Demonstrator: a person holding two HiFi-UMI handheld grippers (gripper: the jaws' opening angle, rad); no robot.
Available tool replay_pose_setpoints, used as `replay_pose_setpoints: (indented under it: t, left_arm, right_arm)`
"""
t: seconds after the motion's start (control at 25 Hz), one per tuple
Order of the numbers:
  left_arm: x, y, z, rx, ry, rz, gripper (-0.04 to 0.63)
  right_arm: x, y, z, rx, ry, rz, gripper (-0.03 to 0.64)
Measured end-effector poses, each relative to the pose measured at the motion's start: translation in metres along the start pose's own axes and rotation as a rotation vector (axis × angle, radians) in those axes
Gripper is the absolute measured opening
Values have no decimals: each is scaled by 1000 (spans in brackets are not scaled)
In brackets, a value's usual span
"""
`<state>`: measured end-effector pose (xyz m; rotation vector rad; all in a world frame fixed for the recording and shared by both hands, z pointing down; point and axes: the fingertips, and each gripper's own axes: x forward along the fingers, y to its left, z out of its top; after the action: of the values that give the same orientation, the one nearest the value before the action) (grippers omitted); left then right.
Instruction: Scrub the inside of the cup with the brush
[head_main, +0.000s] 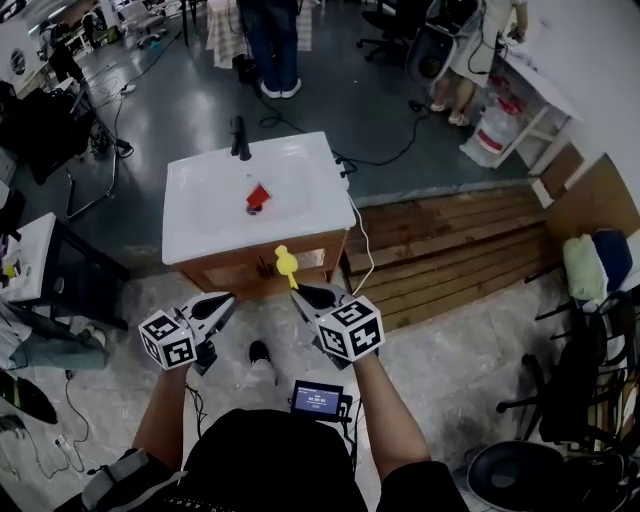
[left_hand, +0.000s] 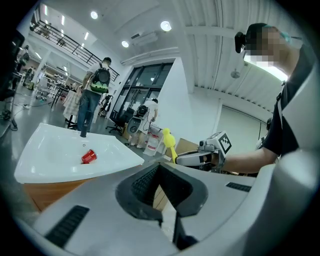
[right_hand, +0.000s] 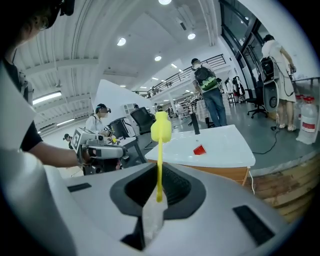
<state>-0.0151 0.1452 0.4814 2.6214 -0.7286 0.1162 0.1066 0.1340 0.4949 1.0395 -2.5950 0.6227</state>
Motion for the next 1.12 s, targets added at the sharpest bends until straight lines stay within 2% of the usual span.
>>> replay_pose_setpoints:
  t: [0.16,0.36,0.68,0.92,1.12]
  left_arm:
    - [17,34,15,-11,-2,-19,3]
    - [35,76,27,6,44,-63,3]
    - [44,147,51,1,62,-100,3]
    - [40,187,60,2,68,-125,3]
    - [44,200,57,-5,85,-137,3]
  right_arm:
    - [22,-21,22,-3,11,-25,37]
    - [61,-44,52,-10,25,-50,38]
    - [123,-66,88,-10,43,-81,38]
    - [156,-68,98,9,35,-113,37]
    - [167,-70,91,18,59,-127,38]
